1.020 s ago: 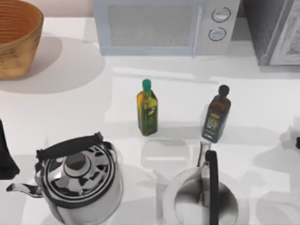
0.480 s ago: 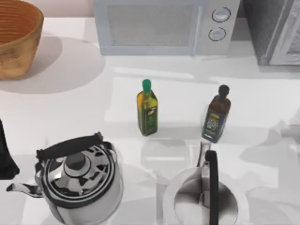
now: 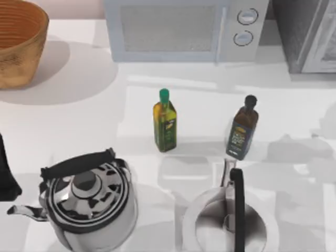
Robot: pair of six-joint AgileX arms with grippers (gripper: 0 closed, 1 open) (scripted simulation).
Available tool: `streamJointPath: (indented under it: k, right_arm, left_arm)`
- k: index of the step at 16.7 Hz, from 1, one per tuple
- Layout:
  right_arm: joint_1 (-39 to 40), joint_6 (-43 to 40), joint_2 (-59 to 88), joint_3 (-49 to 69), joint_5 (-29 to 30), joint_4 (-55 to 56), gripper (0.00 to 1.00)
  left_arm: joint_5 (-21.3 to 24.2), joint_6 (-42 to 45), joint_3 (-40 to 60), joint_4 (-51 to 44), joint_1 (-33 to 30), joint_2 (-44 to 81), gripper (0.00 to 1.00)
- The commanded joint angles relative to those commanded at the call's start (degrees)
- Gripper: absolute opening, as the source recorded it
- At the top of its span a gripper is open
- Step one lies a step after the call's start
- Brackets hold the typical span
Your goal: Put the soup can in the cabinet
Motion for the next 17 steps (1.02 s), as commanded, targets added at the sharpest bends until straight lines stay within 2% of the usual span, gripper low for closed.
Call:
streamJointPath:
  k: [4, 7, 14, 17]
  right_arm:
    - [0.2, -0.1, -10.2, 2.2, -0.3, -12.6, 0.0]
    - [0.3, -0.1, -14.3, 3.1, -0.4, -17.8, 0.0]
    - [0.1, 0.0, -15.3, 2.8, -0.2, -18.5, 0.0]
    - [0.1, 0.3, -20.9, 1.1, 0.9, -20.1, 0.0]
  left_arm:
    - [0.0, 0.0, 0.0, 0.0, 0.0, 0.0, 1.0]
    - [0.0, 0.0, 0.0, 0.0, 0.0, 0.0, 1.0]
    - [0.0, 0.0, 0.0, 0.0, 0.0, 0.0, 1.0]
    - [0.0, 0.0, 0.0, 0.0, 0.0, 0.0, 1.0]
